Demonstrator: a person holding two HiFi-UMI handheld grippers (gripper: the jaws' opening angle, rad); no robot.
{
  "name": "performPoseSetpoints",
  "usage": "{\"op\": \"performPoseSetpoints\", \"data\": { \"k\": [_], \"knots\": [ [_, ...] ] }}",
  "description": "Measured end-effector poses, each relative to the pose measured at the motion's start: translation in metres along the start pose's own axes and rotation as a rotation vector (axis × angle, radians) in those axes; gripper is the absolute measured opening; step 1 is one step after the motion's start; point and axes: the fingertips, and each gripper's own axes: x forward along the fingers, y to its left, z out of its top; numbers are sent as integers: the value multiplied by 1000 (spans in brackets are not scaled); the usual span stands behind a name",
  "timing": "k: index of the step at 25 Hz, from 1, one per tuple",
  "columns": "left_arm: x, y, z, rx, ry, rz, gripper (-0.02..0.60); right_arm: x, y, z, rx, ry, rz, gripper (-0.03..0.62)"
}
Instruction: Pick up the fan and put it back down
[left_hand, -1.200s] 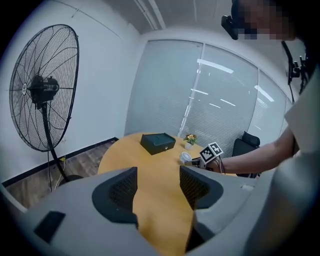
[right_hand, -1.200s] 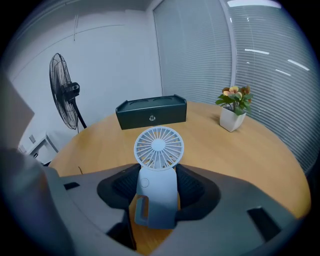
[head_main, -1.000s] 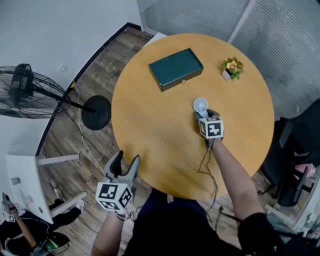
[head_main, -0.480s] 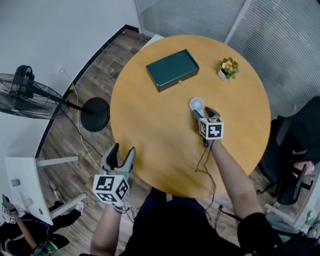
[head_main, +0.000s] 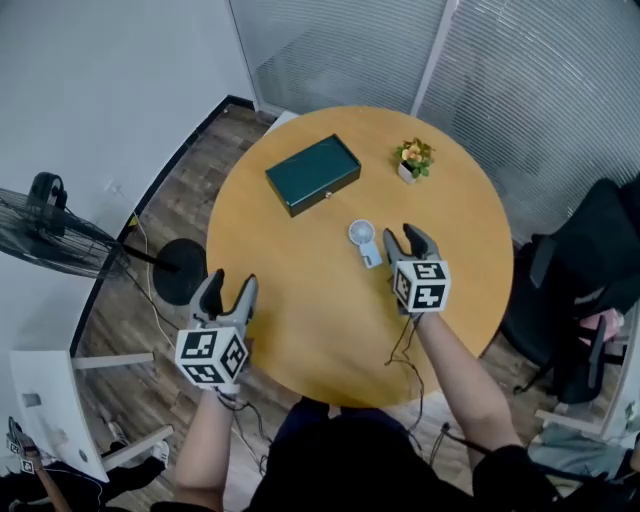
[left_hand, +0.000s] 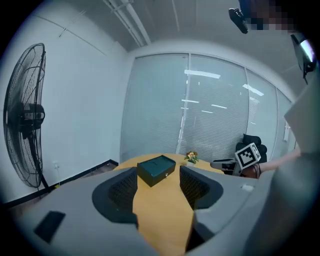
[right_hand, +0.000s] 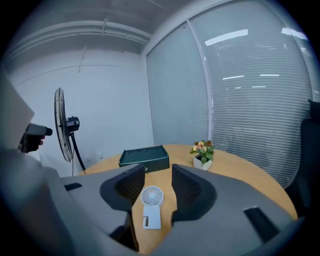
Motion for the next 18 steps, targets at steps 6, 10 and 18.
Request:
{"op": "performPoseSetpoints", "data": {
  "k": [6, 10, 18],
  "knots": [
    [6, -46, 51, 16, -101, -70, 259, -66, 9, 63, -27, -162, -2, 146],
    [1, -84, 83, 26, -169, -125, 255, -113, 18, 107, -54, -271, -4, 117],
    [-40, -147, 154, 64, -349, -261, 121, -196, 44, 175, -91, -463, -9, 43]
  ]
}}
